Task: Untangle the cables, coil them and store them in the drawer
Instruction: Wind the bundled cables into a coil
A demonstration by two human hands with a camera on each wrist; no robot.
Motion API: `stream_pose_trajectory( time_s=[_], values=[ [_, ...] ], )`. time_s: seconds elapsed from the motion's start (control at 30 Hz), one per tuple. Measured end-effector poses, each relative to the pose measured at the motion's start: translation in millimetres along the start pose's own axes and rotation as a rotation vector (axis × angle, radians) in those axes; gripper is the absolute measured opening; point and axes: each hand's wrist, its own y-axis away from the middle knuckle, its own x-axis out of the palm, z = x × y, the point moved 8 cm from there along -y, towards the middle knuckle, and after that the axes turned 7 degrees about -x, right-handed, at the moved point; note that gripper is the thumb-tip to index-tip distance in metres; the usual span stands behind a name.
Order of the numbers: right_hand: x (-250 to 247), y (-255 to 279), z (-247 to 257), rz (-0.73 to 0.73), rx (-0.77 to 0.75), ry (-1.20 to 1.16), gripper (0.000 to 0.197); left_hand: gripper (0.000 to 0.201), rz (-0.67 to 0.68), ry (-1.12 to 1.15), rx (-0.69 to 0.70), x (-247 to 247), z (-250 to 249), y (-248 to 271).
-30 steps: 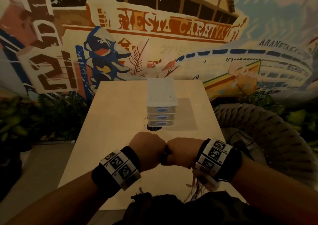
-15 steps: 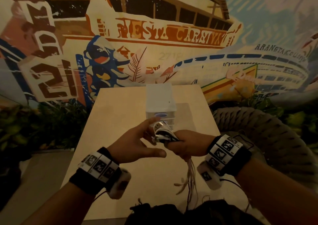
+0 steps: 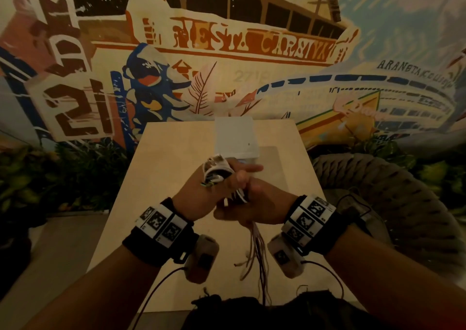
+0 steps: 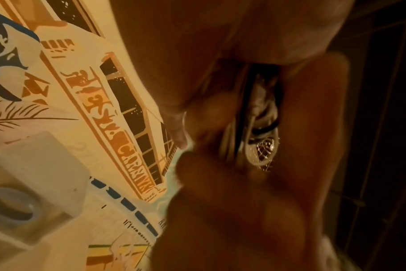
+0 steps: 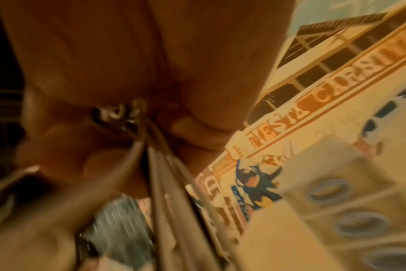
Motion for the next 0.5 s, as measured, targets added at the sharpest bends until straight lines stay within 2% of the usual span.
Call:
stream_pose_trajectory(
  time_s=[0.07, 0.13, 0.23, 0.37, 0.5],
  values=[
    [4, 8, -11, 0.054, 0.053, 0.069, 0.012, 0.022, -0.006, 0.147, 0.048, -9, -7, -1],
    [1, 20, -33, 0.011, 0.148, 0.072, 0.027, 0.029, -0.076, 0.213, 0.045, -19, -14, 0],
    [-9, 39, -51, -0.042, 0.202, -0.005, 0.035, 0.047, -0.158, 0.280, -0.043, -31, -9, 5],
    [-14, 59, -59, -0.020, 0.225, 0.003, 0.031, 0.046, -0.287, 0.193, -0.116, -39, 6, 6],
    [-13, 64, -64, -0.050, 0.317, 0.005, 0.037, 0.043, -0.370, 0.092, -0.175, -42, 21, 7]
  ],
)
